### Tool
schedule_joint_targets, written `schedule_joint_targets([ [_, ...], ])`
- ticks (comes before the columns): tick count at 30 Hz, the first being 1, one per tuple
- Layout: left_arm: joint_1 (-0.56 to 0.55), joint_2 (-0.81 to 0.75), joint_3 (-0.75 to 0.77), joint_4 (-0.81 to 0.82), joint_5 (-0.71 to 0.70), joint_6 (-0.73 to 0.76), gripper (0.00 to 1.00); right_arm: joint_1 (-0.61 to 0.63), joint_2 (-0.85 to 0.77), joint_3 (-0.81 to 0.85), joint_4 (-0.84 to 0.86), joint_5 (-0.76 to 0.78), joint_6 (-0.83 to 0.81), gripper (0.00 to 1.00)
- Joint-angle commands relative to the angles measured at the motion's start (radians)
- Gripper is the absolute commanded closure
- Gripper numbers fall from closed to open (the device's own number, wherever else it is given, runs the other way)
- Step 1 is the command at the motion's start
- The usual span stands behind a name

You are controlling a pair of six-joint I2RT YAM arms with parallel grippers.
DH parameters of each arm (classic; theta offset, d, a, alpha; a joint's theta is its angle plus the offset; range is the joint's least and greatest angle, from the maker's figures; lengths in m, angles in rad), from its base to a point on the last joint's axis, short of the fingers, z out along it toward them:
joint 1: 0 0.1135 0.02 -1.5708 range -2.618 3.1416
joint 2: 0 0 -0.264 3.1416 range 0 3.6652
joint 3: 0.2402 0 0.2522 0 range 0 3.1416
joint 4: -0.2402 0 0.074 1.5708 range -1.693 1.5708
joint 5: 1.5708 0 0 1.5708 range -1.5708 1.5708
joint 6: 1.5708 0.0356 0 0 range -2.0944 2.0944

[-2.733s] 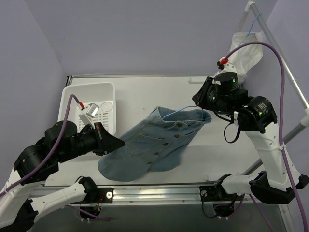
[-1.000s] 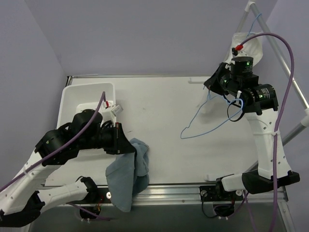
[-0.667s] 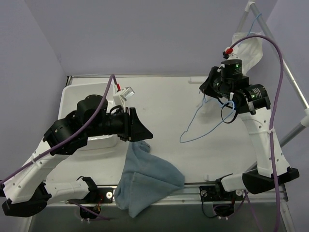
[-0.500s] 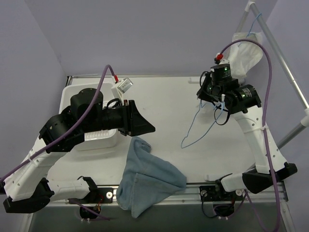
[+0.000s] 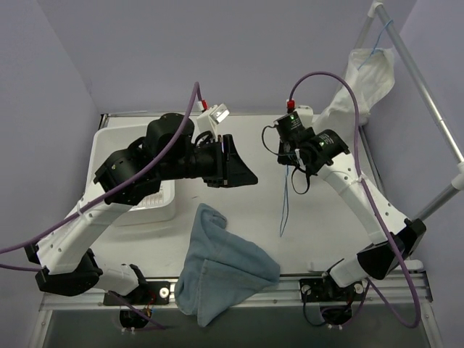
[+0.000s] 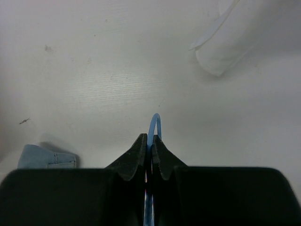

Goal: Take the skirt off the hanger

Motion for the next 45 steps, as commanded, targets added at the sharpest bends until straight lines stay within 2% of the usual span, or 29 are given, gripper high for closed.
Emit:
schedule_joint_targets([
  [1, -0.007, 0.029, 0.145, -0.044, -0.021, 0.007, 0.54, 0.022, -0.003, -0.017, -0.005, 0.111, -0.008, 1.0],
  [7, -0.007, 0.078, 0.226, -0.08, 0.001, 0.007, 0.52, 0.061, 0.009, -0.045, -0.017, 0.149, -0.017, 1.0],
  [11, -0.015, 0.064, 0.21, -0.051, 0.01, 0.009, 0.46, 0.075, 0.021, -0.043, -0.031, 0.177, -0.026, 1.0],
  [15, -0.021, 0.078, 0.203, -0.103, -0.015, 0.022, 0.46, 0.091, 0.044, -0.019, -0.048, 0.212, -0.031, 1.0],
  [22, -0.053, 0.11, 0.232, -0.13, -0.068, 0.035, 0.46, 0.114, 0.09, 0.026, -0.075, 0.243, -0.037, 1.0],
  [30, -0.082, 0.155, 0.278, -0.251, -0.143, 0.07, 0.47, 0.13, 0.098, 0.021, -0.08, 0.247, -0.031, 1.0],
  [41, -0.092, 0.165, 0.248, -0.236, -0.197, 0.084, 0.47, 0.169, 0.097, 0.013, -0.095, 0.267, -0.006, 1.0],
  [44, -0.092, 0.178, 0.254, -0.248, -0.196, 0.09, 0.5, 0.181, 0.098, 0.021, -0.106, 0.278, 0.001, 1.0],
  [45, -0.092, 0.179, 0.252, -0.252, -0.196, 0.091, 0.55, 0.184, 0.098, 0.021, -0.108, 0.283, 0.006, 1.0],
])
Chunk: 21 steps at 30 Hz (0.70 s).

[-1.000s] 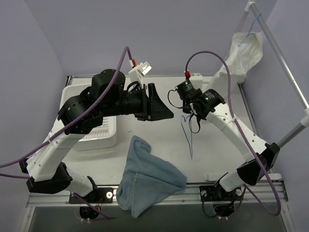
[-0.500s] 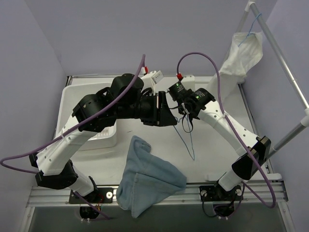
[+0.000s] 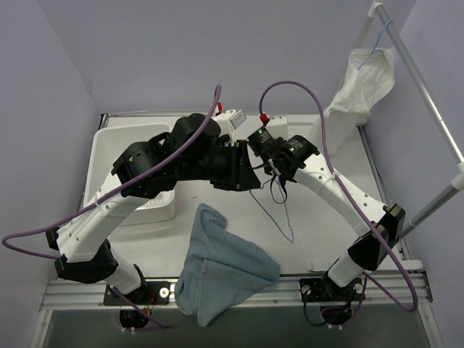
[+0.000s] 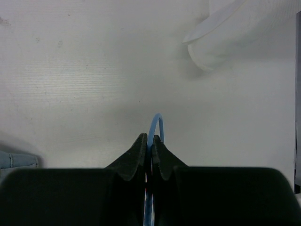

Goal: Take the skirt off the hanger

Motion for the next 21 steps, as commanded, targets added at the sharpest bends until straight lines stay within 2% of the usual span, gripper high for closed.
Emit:
schedule_joint_targets([
  [1, -0.005, 0.014, 0.015, -0.011, -0.018, 0.022, 0.58, 0.019, -0.003, 0.033, -0.054, 0.062, 0.027, 1.0],
  [3, -0.005, 0.01, -0.005, -0.009, -0.018, 0.022, 0.67, 0.023, -0.002, 0.038, -0.061, 0.065, 0.033, 1.0],
  [10, -0.005, -0.023, -0.063, 0.004, -0.012, 0.01, 0.76, 0.033, 0.001, 0.056, -0.074, 0.073, 0.047, 1.0],
  [12, -0.005, -0.032, -0.074, 0.003, -0.011, 0.007, 0.76, 0.033, 0.004, 0.059, -0.075, 0.079, 0.049, 1.0],
  [17, -0.005, -0.064, -0.111, -0.012, -0.02, 0.001, 0.61, 0.036, 0.007, 0.065, -0.083, 0.083, 0.053, 1.0],
  [21, -0.005, -0.096, -0.162, -0.008, -0.024, -0.005, 0.57, 0.042, 0.012, 0.067, -0.089, 0.089, 0.057, 1.0],
])
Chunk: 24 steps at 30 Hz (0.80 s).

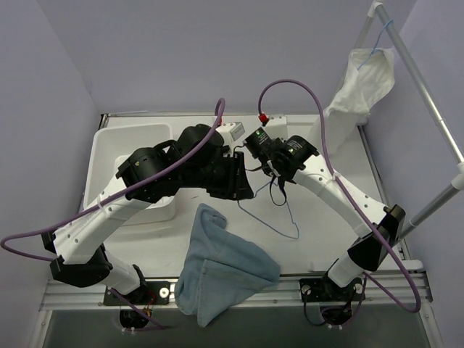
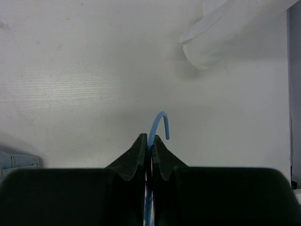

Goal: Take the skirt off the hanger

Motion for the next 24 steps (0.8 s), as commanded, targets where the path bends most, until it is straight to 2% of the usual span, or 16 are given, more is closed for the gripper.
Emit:
schedule_joint_targets([
  [1, -0.004, -0.059, -0.026, 0.003, -0.017, -0.003, 0.57, 0.012, 0.012, 0.038, -0.045, 0.041, 0.026, 1.0],
  [5, -0.004, -0.071, -0.047, 0.0, -0.017, -0.005, 0.63, 0.019, 0.02, 0.047, -0.05, 0.044, 0.031, 1.0],
  [9, -0.004, -0.082, -0.058, 0.002, -0.009, -0.003, 0.79, 0.024, 0.031, 0.06, -0.054, 0.05, 0.037, 1.0],
  [10, -0.004, -0.084, -0.06, -0.001, -0.006, -0.003, 0.89, 0.024, 0.034, 0.067, -0.056, 0.049, 0.039, 1.0],
  [12, -0.004, -0.087, -0.064, -0.003, -0.003, -0.001, 0.96, 0.027, 0.04, 0.072, -0.061, 0.052, 0.042, 1.0],
  [21, -0.004, -0.122, -0.098, -0.02, -0.009, 0.011, 0.98, 0.028, 0.048, 0.101, -0.068, 0.04, 0.04, 1.0],
  [22, -0.004, -0.128, -0.104, -0.023, -0.017, 0.012, 0.98, 0.028, 0.046, 0.105, -0.07, 0.029, 0.037, 0.95],
  [23, -0.004, -0.133, -0.112, -0.026, -0.03, 0.014, 0.98, 0.028, 0.042, 0.112, -0.074, 0.003, 0.027, 0.74],
  [24, -0.004, -0.146, -0.118, -0.023, -0.035, 0.014, 0.98, 0.028, 0.039, 0.121, -0.077, -0.014, 0.022, 0.64],
])
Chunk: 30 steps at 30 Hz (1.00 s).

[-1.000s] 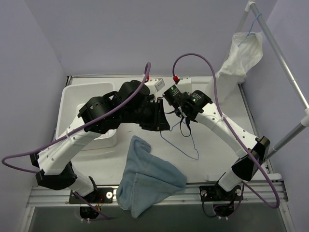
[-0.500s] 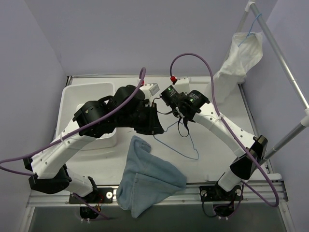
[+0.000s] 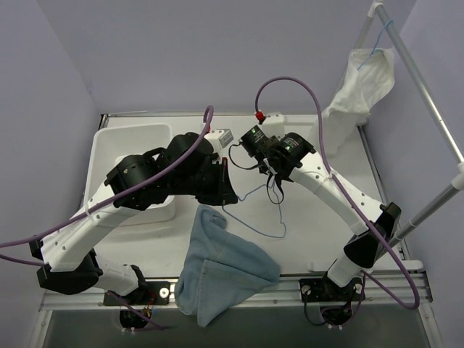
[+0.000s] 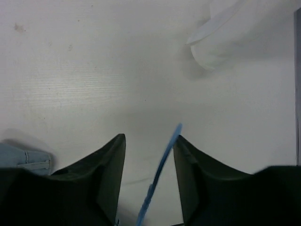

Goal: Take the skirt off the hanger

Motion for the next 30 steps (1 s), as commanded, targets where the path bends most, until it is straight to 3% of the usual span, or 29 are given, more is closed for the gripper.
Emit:
schedule_joint_targets([
  [1, -0.005, -0.059, -0.01, -0.001, 0.001, 0.02, 0.98, 0.007, -0.003, 0.054, -0.037, -0.035, -0.024, 0.56],
  [2, -0.005, -0.065, -0.015, 0.002, -0.029, 0.021, 0.98, 0.009, -0.006, 0.057, -0.048, -0.052, -0.029, 0.46],
  [5, -0.004, -0.082, -0.024, 0.021, -0.048, 0.029, 0.98, 0.013, -0.043, 0.061, -0.063, -0.101, -0.024, 0.3],
  [10, -0.001, -0.114, -0.047, 0.073, -0.096, 0.038, 0.98, 0.018, -0.106, 0.049, -0.085, -0.203, -0.004, 0.22],
  [13, 0.007, -0.113, -0.056, 0.065, -0.1, 0.046, 0.98, 0.019, -0.17, 0.052, -0.085, -0.254, 0.023, 0.11],
  [14, 0.007, -0.113, -0.059, 0.067, -0.1, 0.05, 0.98, 0.019, -0.189, 0.064, -0.092, -0.277, 0.031, 0.02],
  [20, 0.025, -0.12, -0.108, 0.102, -0.083, 0.081, 0.98, 0.019, -0.33, 0.117, -0.083, -0.334, 0.047, 0.0],
  [26, 0.051, -0.134, -0.131, 0.254, -0.019, 0.144, 0.98, 0.019, -0.569, -0.01, 0.093, -0.564, 0.074, 0.0],
  [27, 0.059, -0.127, -0.11, 0.265, -0.013, 0.151, 0.98, 0.019, -0.589, -0.058, 0.096, -0.61, 0.085, 0.04],
  [28, 0.067, -0.119, -0.098, 0.268, -0.008, 0.168, 0.98, 0.019, -0.607, -0.084, 0.095, -0.639, 0.091, 0.15],
  [29, 0.08, -0.111, -0.084, 0.272, -0.007, 0.178, 0.98, 0.019, -0.642, -0.107, 0.087, -0.647, 0.096, 0.43],
  [30, 0.085, -0.096, -0.058, 0.284, 0.031, 0.184, 0.98, 0.018, -0.663, -0.133, 0.083, -0.65, 0.114, 0.62],
])
